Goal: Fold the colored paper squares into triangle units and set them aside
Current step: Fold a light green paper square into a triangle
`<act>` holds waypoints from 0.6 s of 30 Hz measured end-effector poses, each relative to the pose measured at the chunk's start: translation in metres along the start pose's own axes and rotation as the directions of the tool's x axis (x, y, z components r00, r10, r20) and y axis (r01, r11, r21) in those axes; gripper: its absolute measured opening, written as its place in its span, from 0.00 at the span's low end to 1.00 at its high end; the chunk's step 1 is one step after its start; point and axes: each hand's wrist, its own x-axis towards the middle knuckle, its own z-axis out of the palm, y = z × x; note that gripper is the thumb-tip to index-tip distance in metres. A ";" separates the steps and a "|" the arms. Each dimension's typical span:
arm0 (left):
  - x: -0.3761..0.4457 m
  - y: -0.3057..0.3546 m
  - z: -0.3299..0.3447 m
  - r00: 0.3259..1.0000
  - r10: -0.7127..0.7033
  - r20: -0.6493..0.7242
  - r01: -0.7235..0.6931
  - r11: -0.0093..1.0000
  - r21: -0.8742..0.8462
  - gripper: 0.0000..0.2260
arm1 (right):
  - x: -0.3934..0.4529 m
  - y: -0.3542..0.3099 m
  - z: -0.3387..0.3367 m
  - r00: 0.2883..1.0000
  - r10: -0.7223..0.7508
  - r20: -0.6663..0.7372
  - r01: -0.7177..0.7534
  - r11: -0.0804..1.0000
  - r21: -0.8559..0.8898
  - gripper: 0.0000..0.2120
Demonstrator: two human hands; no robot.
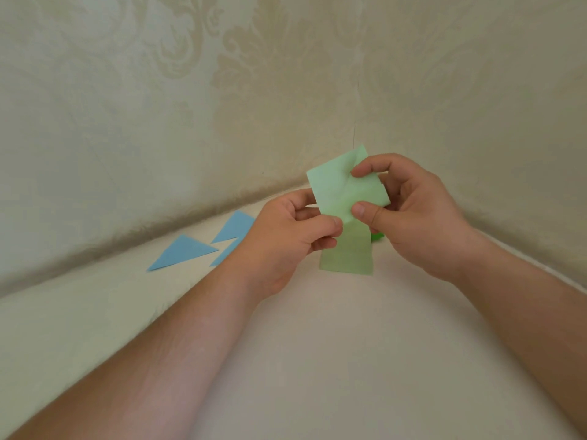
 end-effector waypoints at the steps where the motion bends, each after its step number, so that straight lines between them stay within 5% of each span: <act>1: 0.000 0.000 0.000 1.000 -0.005 0.001 0.005 1.000 -0.002 0.16 | 0.000 0.000 0.000 1.000 0.003 0.001 -0.003 1.000 0.001 0.21; 8: 0.000 0.001 -0.001 1.000 -0.009 -0.008 0.009 1.000 0.004 0.14 | 0.000 -0.002 0.000 0.994 0.103 -0.022 -0.104 0.994 -0.024 0.35; 10: 0.001 0.001 -0.001 1.000 -0.003 -0.016 0.003 1.000 -0.007 0.14 | 0.001 -0.003 0.001 0.979 0.200 -0.026 -0.199 0.979 0.042 0.30; 14: 0.000 0.002 -0.001 1.000 -0.003 -0.029 0.003 1.000 -0.011 0.14 | -0.001 -0.005 0.006 0.925 0.370 0.084 -0.373 0.927 0.032 0.04; 18: 0.001 0.002 0.000 0.999 -0.017 -0.045 0.017 1.000 -0.018 0.13 | -0.003 -0.008 0.008 0.917 0.381 0.119 -0.388 0.921 0.046 0.06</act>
